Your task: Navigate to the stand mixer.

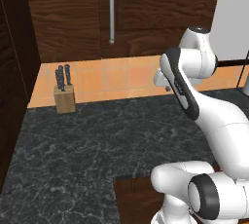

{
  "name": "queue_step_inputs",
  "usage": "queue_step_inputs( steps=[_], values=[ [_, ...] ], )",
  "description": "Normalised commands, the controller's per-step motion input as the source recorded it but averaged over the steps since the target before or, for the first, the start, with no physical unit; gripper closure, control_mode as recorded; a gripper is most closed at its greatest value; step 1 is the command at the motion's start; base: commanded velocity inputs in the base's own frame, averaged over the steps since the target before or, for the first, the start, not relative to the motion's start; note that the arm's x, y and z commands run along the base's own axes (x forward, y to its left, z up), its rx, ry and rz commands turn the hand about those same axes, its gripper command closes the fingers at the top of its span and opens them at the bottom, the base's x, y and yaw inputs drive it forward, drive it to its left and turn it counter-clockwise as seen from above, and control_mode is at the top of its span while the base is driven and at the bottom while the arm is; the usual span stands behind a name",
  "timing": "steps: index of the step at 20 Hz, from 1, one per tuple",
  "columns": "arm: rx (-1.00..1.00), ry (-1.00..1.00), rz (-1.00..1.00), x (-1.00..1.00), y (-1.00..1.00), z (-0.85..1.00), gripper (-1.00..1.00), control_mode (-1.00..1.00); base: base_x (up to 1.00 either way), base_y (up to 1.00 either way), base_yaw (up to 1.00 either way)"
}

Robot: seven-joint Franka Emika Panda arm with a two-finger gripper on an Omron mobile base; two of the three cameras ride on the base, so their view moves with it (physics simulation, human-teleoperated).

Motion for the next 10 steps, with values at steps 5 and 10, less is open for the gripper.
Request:
queue_step_inputs(
  steps=[5, 10],
  values=[
    [0.00, 0.00, 0.00, 0.00, 0.00, 0.00, -1.00, 1.00, 0.00, 0.00, 0.00],
    [0.00, 0.00, 0.00, 0.00, 0.00, 0.00, -1.00, 1.00, -0.13, 0.00, 0.00]
  ],
)
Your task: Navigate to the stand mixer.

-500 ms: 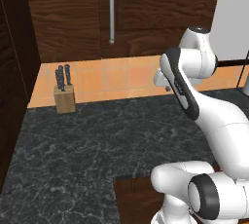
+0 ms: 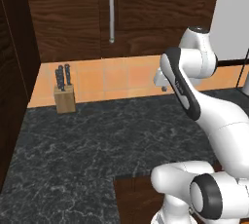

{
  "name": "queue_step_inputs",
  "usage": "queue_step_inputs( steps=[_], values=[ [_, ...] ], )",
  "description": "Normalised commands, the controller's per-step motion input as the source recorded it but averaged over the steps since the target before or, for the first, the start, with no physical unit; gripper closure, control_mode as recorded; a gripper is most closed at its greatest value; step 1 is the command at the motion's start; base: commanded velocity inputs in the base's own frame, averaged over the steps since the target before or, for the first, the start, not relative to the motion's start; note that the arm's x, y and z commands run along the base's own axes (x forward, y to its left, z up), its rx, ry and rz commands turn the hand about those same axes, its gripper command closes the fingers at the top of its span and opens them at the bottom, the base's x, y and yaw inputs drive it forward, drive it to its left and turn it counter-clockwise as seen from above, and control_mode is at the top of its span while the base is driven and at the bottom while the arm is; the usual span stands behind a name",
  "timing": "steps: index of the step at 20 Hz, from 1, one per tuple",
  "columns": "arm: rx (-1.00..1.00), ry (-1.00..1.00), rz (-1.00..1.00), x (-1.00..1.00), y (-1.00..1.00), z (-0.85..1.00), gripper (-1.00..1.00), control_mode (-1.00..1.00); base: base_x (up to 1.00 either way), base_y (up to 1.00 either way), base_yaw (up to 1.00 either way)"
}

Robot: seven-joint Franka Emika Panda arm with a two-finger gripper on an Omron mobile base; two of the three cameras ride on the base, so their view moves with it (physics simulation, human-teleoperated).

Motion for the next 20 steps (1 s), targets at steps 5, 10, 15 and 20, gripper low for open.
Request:
queue_step_inputs(
  steps=[5, 10, 15, 20],
  values=[
    [0.00, 0.00, 0.00, 0.00, 0.00, 0.00, -1.00, 1.00, -0.09, 0.09, -0.63],
    [0.00, 0.00, 0.00, 0.00, 0.00, 0.00, -1.00, 1.00, 0.00, 0.04, -0.99],
    [0.00, 0.00, 0.00, 0.00, 0.00, 0.00, -1.00, 1.00, 0.05, 0.00, -0.95],
    [0.00, 0.00, 0.00, 0.00, 0.00, 0.00, -1.00, 1.00, 0.18, -0.14, -0.88]
  ],
)
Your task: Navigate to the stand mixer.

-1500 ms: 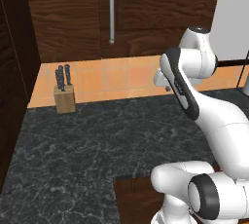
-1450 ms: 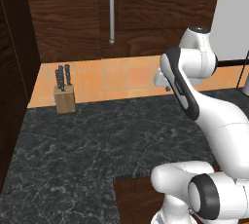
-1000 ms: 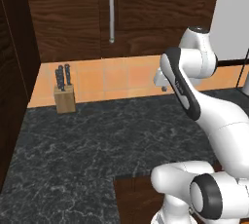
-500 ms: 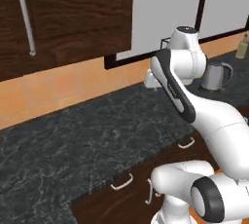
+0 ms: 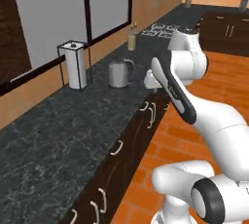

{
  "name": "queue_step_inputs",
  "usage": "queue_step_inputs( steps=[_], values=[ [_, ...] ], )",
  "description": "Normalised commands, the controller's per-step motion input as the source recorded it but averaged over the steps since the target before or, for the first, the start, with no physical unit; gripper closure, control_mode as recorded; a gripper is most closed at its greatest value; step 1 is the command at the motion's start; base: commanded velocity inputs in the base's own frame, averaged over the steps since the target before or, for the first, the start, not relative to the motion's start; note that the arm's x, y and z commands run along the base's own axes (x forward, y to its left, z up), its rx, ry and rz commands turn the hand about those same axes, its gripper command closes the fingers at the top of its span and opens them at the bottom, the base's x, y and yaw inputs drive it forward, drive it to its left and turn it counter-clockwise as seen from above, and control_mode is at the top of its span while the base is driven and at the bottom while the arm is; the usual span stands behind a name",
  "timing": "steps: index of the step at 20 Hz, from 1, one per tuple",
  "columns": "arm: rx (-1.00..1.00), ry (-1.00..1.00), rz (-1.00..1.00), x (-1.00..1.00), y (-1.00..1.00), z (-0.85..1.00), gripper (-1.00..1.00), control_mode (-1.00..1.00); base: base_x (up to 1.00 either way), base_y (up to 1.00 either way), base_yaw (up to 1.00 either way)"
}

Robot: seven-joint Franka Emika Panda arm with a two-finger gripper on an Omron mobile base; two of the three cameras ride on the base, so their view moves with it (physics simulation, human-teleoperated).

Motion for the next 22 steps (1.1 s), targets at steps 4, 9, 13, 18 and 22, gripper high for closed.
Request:
queue_step_inputs(
  steps=[4, 9, 13, 18, 22],
  values=[
    [0.00, 0.00, 0.00, 0.00, 0.00, 0.00, -1.00, 1.00, 0.48, -0.28, -0.76],
    [0.00, 0.00, 0.00, 0.00, 0.00, 0.00, -1.00, 1.00, 0.60, -0.35, -0.71],
    [0.00, 0.00, 0.00, 0.00, 0.00, 0.00, -1.00, 1.00, 0.71, -0.25, -0.68],
    [0.00, 0.00, 0.00, 0.00, 0.00, 0.00, -1.00, 1.00, 0.73, -0.14, -0.59],
    [0.00, 0.00, 0.00, 0.00, 0.00, 0.00, -1.00, 1.00, 0.96, 0.03, -0.65]
  ],
)
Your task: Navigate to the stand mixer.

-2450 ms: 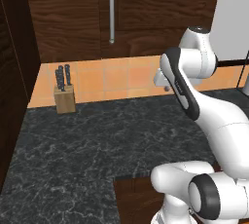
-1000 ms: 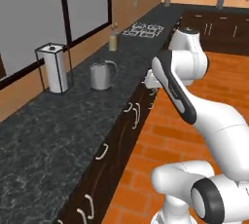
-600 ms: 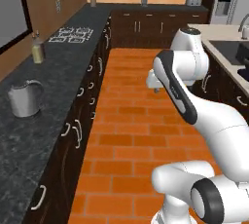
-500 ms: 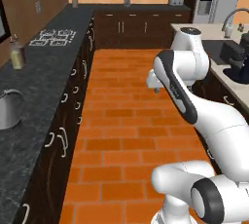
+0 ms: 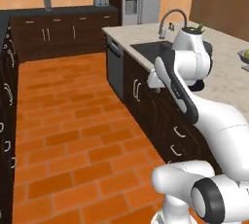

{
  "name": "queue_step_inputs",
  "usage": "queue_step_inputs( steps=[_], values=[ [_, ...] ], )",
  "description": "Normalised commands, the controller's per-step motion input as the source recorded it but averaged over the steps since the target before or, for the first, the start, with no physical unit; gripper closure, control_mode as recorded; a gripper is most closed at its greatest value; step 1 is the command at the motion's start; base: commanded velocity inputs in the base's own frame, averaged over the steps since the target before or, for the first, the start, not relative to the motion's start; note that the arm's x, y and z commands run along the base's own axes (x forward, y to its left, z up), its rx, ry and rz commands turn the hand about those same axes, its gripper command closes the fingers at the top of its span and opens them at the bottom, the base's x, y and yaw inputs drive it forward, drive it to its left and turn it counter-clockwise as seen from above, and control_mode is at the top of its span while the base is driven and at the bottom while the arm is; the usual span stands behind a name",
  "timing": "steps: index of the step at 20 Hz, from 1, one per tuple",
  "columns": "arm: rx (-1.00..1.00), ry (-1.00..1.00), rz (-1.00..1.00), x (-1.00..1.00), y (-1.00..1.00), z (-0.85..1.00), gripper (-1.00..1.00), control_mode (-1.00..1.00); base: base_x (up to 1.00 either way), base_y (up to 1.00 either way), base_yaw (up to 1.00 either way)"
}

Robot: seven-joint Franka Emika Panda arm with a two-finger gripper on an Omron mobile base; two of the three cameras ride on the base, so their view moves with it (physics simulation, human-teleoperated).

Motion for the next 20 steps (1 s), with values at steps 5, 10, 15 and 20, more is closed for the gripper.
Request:
queue_step_inputs(
  steps=[5, 10, 15, 20],
  values=[
    [0.00, 0.00, 0.00, 0.00, 0.00, 0.00, -1.00, 1.00, 0.99, 0.33, -0.72],
    [0.00, 0.00, 0.00, 0.00, 0.00, 0.00, -1.00, 1.00, 0.84, 0.67, -0.74],
    [0.00, 0.00, 0.00, 0.00, 0.00, 0.00, -1.00, 1.00, 0.53, 0.89, -0.70],
    [0.00, 0.00, 0.00, 0.00, 0.00, 0.00, -1.00, 1.00, 0.53, 0.72, -0.71]
  ],
)
